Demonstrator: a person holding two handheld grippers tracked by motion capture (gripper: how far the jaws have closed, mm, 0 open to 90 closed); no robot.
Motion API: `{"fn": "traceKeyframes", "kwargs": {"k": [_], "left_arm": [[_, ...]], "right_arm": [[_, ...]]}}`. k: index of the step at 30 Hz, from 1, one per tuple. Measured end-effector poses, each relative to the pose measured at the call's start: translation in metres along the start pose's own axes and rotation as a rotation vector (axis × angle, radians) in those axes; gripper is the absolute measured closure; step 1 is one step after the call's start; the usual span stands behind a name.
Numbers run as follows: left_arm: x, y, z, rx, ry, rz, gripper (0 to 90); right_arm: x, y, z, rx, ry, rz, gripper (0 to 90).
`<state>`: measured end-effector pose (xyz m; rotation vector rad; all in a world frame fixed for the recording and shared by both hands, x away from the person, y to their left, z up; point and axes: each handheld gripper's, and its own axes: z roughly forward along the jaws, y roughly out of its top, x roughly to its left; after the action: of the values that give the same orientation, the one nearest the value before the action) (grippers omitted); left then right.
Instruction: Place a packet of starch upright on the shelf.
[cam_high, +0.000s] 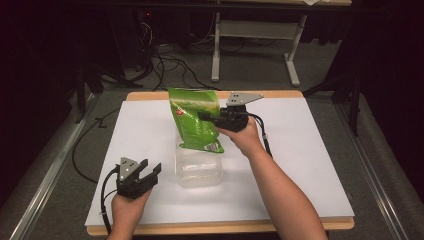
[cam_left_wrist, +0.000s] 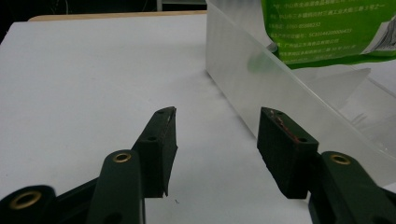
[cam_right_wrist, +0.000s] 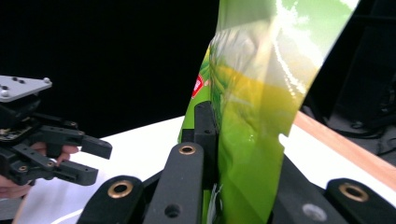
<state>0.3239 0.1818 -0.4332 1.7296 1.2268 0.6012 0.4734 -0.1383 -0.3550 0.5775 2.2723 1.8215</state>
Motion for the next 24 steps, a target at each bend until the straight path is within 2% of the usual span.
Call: {"fn": "traceKeyframes", "kwargs": {"k": [4,10,14,18,24], "left_arm": [[0.001,0.000,0.000,-0.001,0.002,-0.005,47.7],[0.000,0.000,0.000,0.002,-0.001,0.001,47.7],[0.000,0.000,0.000,0.002,-0.001,0.001,47.6],[0.000,0.000,0.000,0.000,-0.002,0.002,47.6],[0.000,0.000,0.001,0.002,-0.002,-0.001,47.6]], "right_arm": [[-0.002,-0.003,0.001,-0.004,0.054,0.004,87.5],[0.010,-0.006,0.005,-0.012,0.105,-0.021,87.5],[0.017,-0.006,0.002,0.001,0.123,-0.048,87.6],[0.017,-0.008,0.000,0.016,0.121,-0.047,87.5],[0.008,-0.016,0.002,0.001,0.092,-0.006,87.6]]}}
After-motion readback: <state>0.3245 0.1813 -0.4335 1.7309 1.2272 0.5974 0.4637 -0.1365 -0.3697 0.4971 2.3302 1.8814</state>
